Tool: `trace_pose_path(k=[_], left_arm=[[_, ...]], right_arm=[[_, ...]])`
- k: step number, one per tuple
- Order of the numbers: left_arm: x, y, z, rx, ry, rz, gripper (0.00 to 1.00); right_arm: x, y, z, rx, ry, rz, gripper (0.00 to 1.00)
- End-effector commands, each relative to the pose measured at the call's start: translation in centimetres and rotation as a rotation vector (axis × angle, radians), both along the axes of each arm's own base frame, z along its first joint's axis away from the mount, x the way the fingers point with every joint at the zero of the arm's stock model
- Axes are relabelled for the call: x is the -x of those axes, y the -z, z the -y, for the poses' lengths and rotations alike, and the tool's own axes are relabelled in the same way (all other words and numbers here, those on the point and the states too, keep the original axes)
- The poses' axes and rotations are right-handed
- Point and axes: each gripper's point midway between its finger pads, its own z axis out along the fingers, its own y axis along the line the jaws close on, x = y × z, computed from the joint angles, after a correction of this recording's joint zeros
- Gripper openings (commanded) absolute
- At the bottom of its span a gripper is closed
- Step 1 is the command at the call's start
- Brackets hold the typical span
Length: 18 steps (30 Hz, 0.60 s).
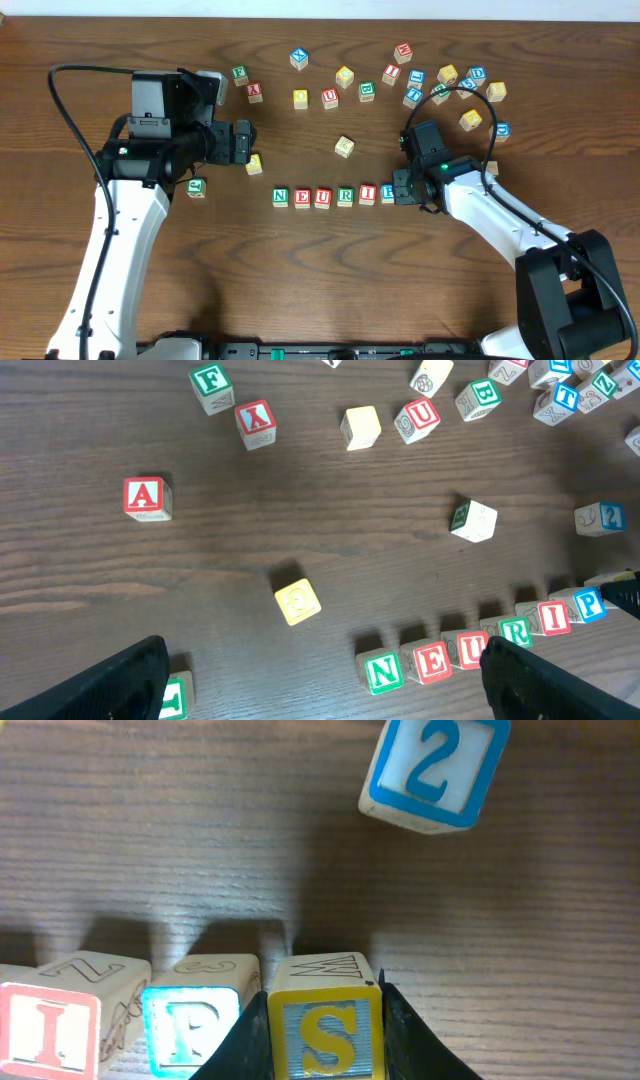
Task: Spell out NEURIPS
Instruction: 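Hold the S block and nudge it into line beside the P block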
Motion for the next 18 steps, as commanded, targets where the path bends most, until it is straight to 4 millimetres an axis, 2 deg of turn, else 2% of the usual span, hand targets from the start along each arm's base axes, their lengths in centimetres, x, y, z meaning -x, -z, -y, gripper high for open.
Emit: trace_pose_path(k=[1, 18], left_arm=[[-0.27, -1.31, 0.09, 0.008, 0.009, 0.034, 0.98], [-0.27, -1.31, 0.09, 0.008, 0.009, 0.034, 0.98]], right_arm=[[0.49, 0.63, 0.14, 0.018, -0.015, -0.014, 0.09], [0.51, 0.80, 0.14, 0.020, -0.024, -0.011, 0.08]])
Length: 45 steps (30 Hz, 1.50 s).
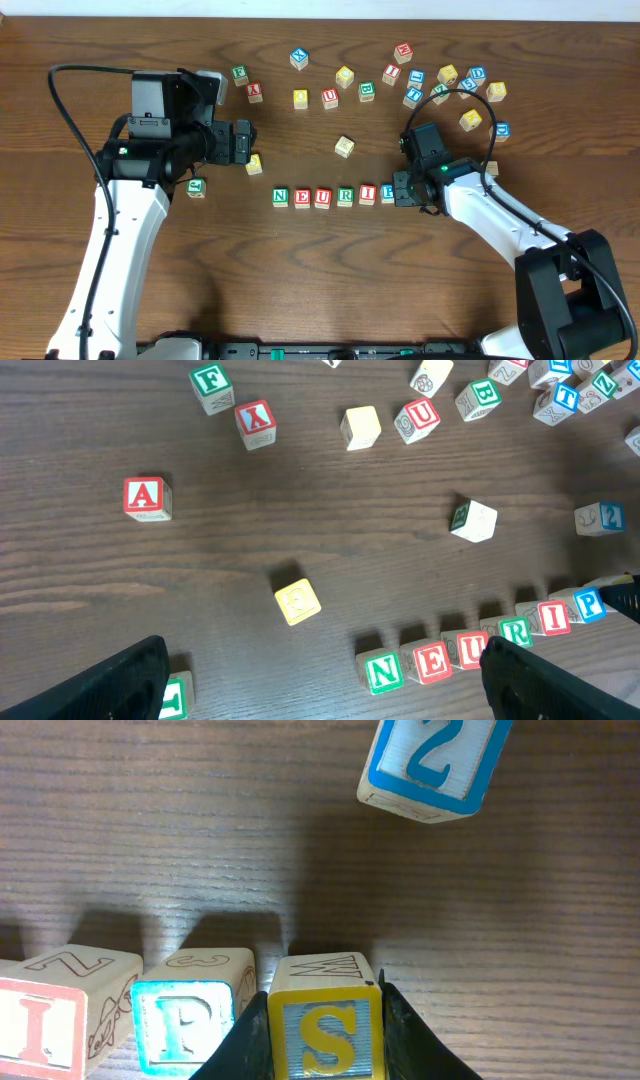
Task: Spell out NEURIPS
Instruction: 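Hold the S block and nudge it into line beside the P block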
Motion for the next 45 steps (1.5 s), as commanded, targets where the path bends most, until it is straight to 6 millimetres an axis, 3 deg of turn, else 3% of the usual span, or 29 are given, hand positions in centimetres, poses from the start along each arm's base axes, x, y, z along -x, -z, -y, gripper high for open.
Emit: trace_pose_path(k=[1, 32, 40, 45], left_arm=[[-0.27, -1.31, 0.09, 0.007, 0.009, 0.034, 0.98], [-0.27, -1.31, 0.09, 0.007, 0.009, 0.034, 0.98], [-0.27, -1.31, 0.09, 0.007, 0.009, 0.034, 0.98], [-0.27, -1.31, 0.09, 0.007, 0.009, 0.034, 0.98]], right_arm=[[0.19, 0.51, 0.02, 0.016, -0.022, -0.002, 0.08], [0.34, 1.03, 0.02, 0.009, -0.023, 0.005, 0.05], [0.39, 1.16, 0.04, 0.009, -0.022, 0.006, 0.08], [0.37, 1.15, 0.03, 0.009, -0.023, 0.008, 0.17]])
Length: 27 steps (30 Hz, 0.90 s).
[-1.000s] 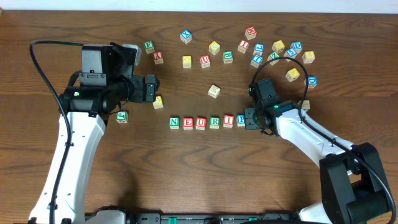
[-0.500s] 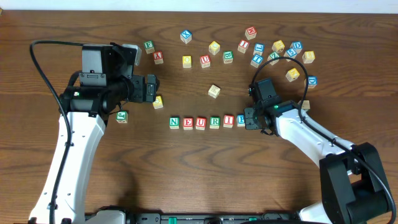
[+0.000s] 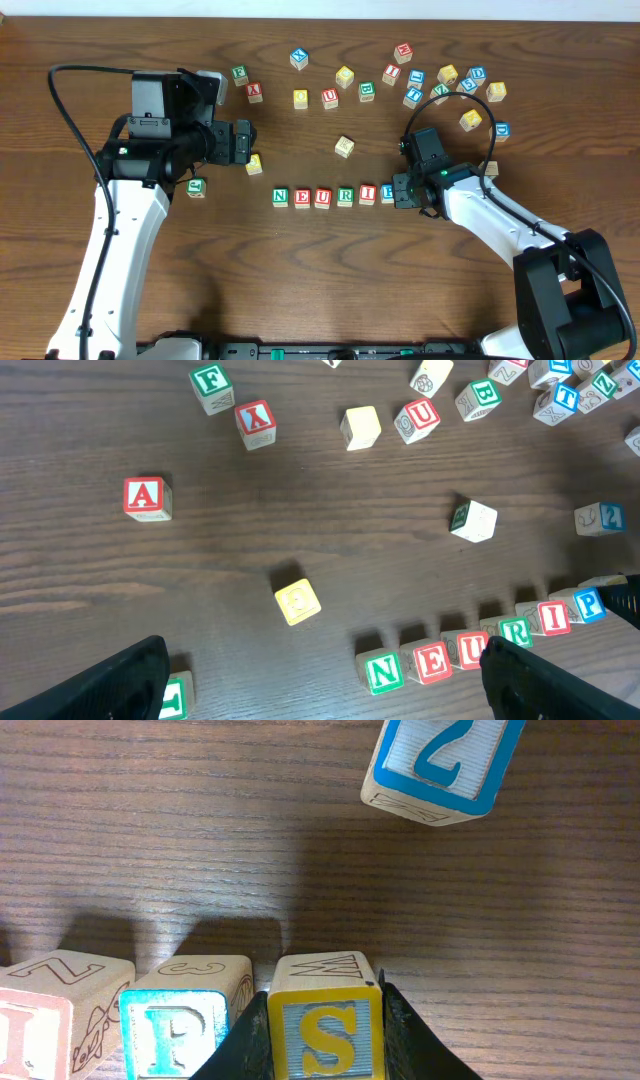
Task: Spell out NEURIPS
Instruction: 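Hold the S block and nudge it into line beside the P block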
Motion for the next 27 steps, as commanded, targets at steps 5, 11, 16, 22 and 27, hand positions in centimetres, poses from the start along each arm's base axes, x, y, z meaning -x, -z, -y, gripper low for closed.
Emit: trace_pose_path(k=[5, 11, 16, 22, 27], left_arm=[[-0.27, -1.31, 0.08, 0.007, 0.009, 0.034, 0.98], [-0.27, -1.31, 0.08, 0.007, 0.009, 0.034, 0.98], [-0.27, -1.31, 0.08, 0.007, 0.009, 0.034, 0.98], [-0.27, -1.31, 0.08, 0.007, 0.009, 0.034, 0.98], [-0.27, -1.31, 0.08, 0.007, 0.009, 0.034, 0.98]], right_arm=[[0.39, 0.52, 0.04, 0.014, -0.016, -0.012, 0.23], [0.39, 0.52, 0.05, 0.014, -0.015, -0.012, 0.24], [0.39, 0.52, 0.05, 0.014, -0.015, -0.012, 0.25], [0.31, 0.49, 0.01, 0.013, -0.016, -0.008, 0.29], [0.21, 0.45, -0.03, 0.011, -0.015, -0.004, 0.33]])
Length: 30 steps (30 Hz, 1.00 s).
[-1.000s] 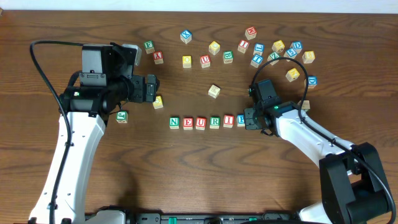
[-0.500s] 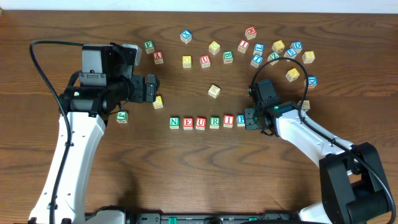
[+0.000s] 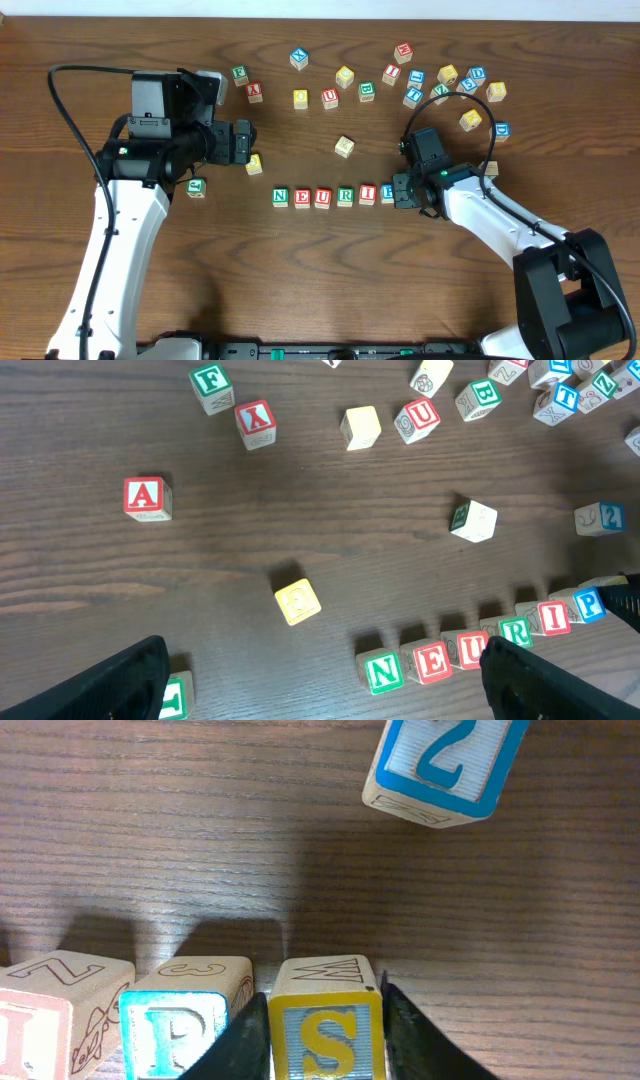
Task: Spell out NEURIPS
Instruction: 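Hold the S block and nudge it into line beside the P block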
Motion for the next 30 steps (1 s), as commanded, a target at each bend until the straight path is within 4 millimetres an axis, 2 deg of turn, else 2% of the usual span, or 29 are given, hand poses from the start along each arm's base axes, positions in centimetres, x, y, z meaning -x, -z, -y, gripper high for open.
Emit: trace_pose_path(k=[1, 6, 18, 30], left_arm=[[-0.3, -1.3, 0.1, 0.007, 0.009, 0.034, 0.98], [-0.3, -1.3, 0.1, 0.007, 0.009, 0.034, 0.98], [-0.3, -1.3, 0.1, 0.007, 0.009, 0.034, 0.98], [-0.3, -1.3, 0.1, 0.007, 0.009, 0.034, 0.98]], right_arm=[[0.3, 0.4, 0.0, 0.011, -0.011, -0.008, 0.34], [0.2, 0.4, 0.0, 0.010, -0.011, -0.006, 0.38], [-0.1, 0.2, -0.1, 0.008, -0.011, 0.004, 0.39], [-1.4, -1.2, -0.1, 0.026, -0.016, 0.038, 0.40]])
